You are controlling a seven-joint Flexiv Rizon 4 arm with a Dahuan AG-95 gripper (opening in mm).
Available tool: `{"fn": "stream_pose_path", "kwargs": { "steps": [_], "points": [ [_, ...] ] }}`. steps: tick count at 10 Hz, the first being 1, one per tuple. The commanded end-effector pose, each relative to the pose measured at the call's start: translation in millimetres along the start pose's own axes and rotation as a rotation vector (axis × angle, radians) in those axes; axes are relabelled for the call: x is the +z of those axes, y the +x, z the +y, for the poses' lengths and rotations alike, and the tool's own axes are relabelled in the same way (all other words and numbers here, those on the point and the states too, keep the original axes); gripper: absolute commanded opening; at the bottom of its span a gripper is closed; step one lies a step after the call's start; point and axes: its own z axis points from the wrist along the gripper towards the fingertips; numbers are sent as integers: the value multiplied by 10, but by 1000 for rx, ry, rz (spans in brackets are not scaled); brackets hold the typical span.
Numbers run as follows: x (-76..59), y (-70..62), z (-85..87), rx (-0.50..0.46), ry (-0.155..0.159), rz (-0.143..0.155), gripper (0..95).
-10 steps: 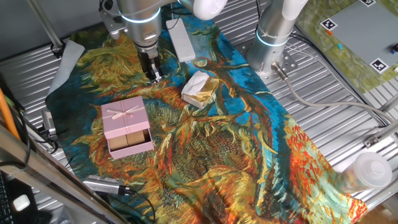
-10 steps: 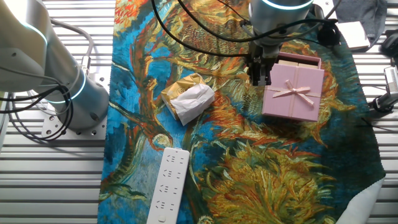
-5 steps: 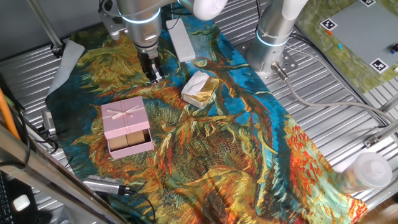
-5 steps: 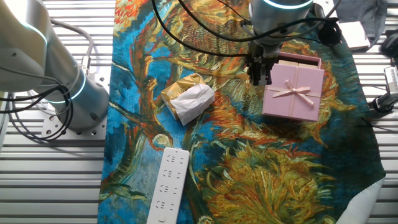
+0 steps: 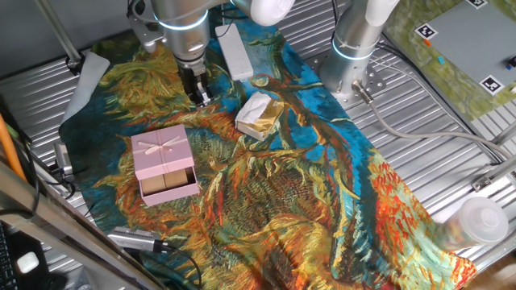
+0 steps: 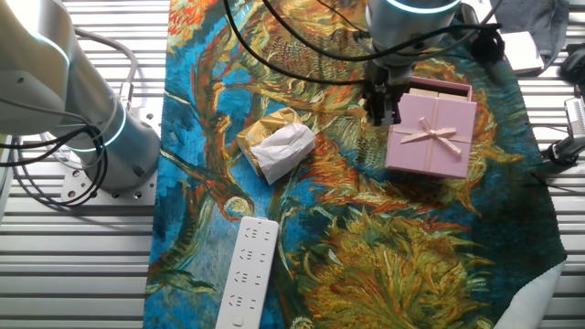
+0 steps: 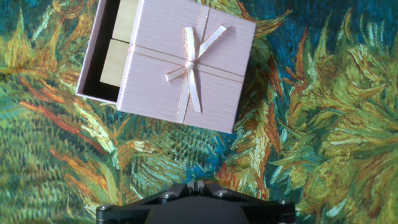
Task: Slide the outer casing onto the gift box
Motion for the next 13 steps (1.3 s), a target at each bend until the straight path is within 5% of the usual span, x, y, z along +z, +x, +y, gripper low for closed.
{"fn": "stream_pose_path", "kwargs": {
  "steps": [1, 3, 6, 13],
  "points": [
    [0, 1, 0, -106, -4, -2, 0],
    [-1, 26, 4, -202, 2, -7, 0],
    [23, 1, -5, -212, 6, -22, 0],
    [252, -514, -66, -413, 21, -31, 0]
  ]
}}
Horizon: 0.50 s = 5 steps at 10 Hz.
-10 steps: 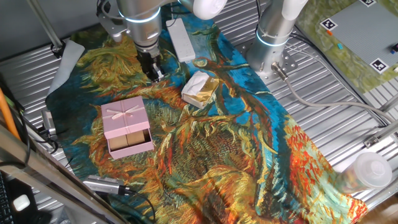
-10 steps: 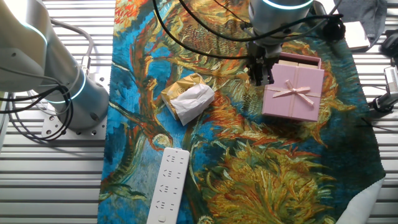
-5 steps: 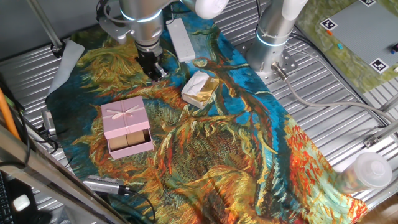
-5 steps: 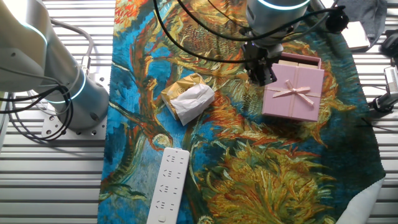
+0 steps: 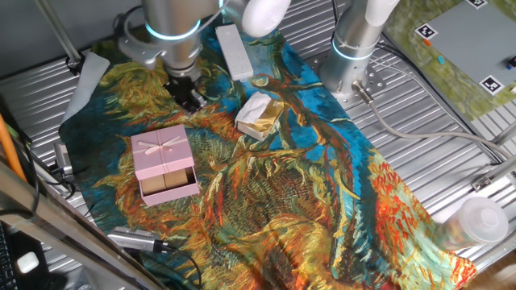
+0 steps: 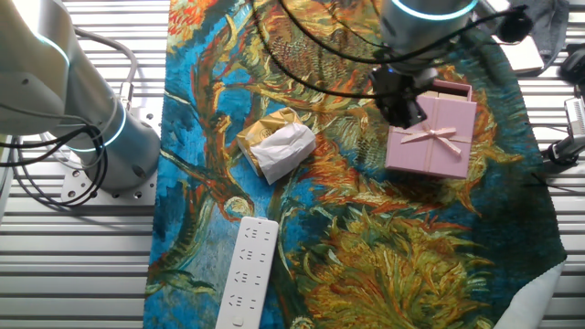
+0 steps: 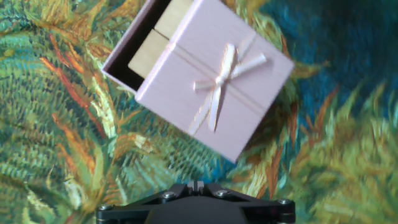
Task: Slide the outer casing onto the gift box
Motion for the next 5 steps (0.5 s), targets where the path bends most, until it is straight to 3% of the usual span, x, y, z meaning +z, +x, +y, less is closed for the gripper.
{"fn": "stream_pose_path", "kwargs": {
  "steps": [1, 4, 5],
  "points": [
    [87, -169, -95, -57, 1, 1, 0],
    [222, -369, -347, -156, -8, 5, 0],
    [256, -381, -434, -182, -14, 7, 0]
  ]
}}
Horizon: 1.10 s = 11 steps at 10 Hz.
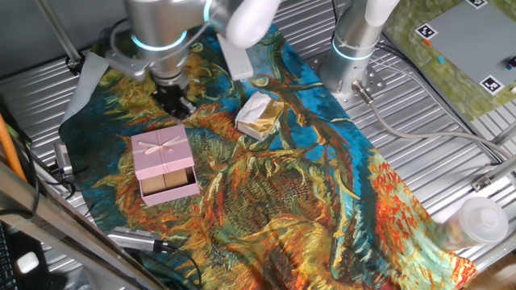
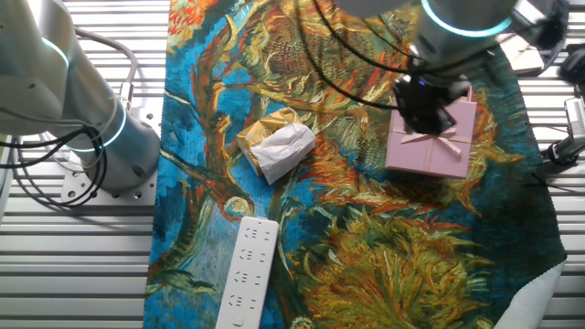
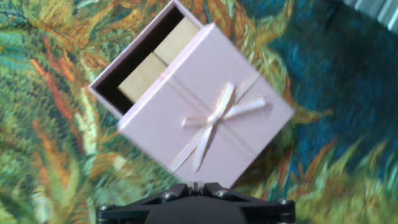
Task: Slide the outer casing onto the gift box
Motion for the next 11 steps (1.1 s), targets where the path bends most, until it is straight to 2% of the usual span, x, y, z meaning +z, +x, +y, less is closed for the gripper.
{"fn": "stream_pose_path", "kwargs": {
  "steps": [1, 2, 4, 6, 8, 11],
  "points": [
    [73, -18, -176, -102, -12, -3, 0],
    [80, 25, -249, -130, -20, 16, 0],
    [68, 59, -300, -179, -33, 22, 0],
    [72, 69, -322, -192, -33, 28, 0],
    [144, 71, -322, -199, -47, 12, 0],
    [180, 72, -320, -172, -43, 8, 0]
  ]
}}
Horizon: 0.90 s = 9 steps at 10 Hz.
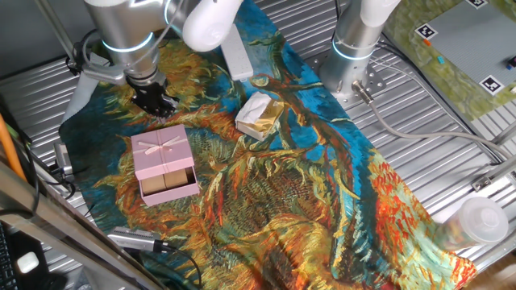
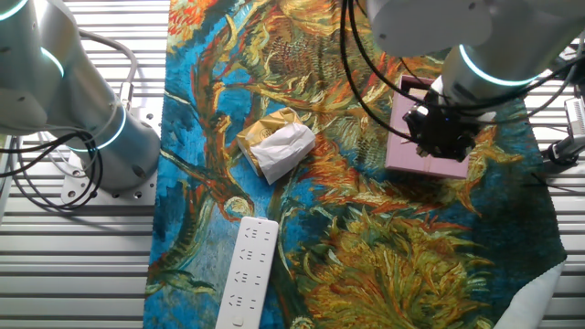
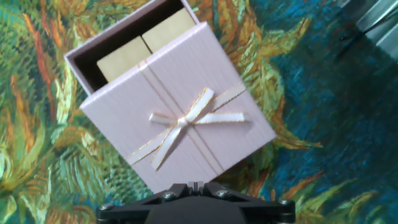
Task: Slide the outer casing onto the gift box
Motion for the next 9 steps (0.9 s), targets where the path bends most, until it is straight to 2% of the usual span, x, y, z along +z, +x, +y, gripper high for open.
{"fn": "stream_pose_path", "kwargs": {
  "steps": [1, 2, 4, 6, 9],
  "points": [
    [1, -2, -7, 37, 12, 5, 0],
    [1, -2, -7, 53, 1, 1, 0],
    [1, -2, -7, 114, 7, -3, 0],
    [1, -2, -7, 183, 3, -20, 0],
    [1, -2, -7, 262, 3, -22, 0]
  ]
}}
